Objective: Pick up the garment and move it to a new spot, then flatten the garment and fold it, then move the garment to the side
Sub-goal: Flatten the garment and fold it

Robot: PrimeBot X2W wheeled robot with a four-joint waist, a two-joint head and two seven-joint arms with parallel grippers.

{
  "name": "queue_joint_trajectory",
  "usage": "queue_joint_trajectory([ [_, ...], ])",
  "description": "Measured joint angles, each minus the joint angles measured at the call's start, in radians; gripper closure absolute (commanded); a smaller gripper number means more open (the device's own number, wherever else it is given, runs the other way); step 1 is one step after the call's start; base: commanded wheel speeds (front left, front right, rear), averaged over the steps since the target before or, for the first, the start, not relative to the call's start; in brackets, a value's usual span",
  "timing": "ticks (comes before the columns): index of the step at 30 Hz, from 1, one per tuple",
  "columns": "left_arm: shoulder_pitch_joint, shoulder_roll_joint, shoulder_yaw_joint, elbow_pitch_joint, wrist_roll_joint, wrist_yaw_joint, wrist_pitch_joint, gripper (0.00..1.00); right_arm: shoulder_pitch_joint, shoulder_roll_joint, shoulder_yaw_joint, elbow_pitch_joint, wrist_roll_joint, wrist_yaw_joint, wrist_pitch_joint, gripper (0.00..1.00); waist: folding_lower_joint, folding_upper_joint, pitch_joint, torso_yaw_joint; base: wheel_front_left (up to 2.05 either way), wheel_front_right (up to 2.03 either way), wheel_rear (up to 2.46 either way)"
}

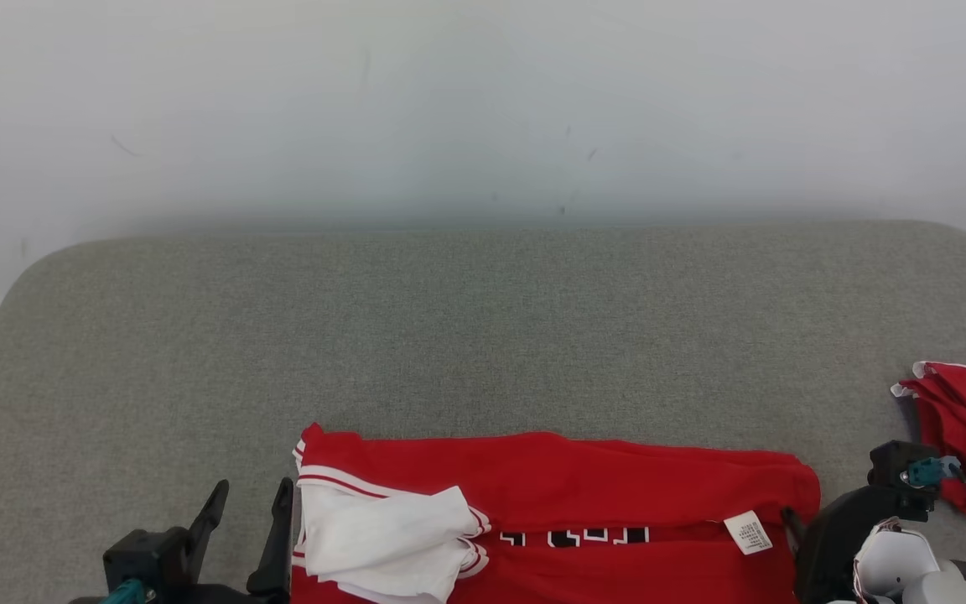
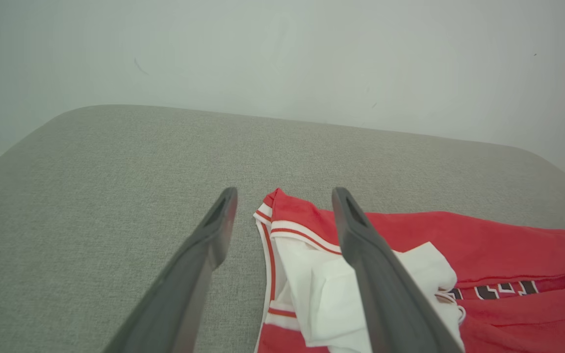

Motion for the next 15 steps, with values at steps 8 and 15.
queue_joint_trajectory([
  [8,0.000,0.000,-0.005,-0.001,0.000,0.000,0.007,0.00,0.000,0.003,-0.022,-0.017,0.000,0.000,0.010,0.00,0.0000,0.0000,0.000,-0.005,0.00,0.00,0.00],
  [15,-0.002,-0.003,-0.026,-0.002,0.000,-0.009,0.014,0.00,0.000,0.013,-0.061,0.023,-0.003,0.000,0.018,0.00,0.0000,0.0000,0.011,0.016,0.00,0.00,0.00],
])
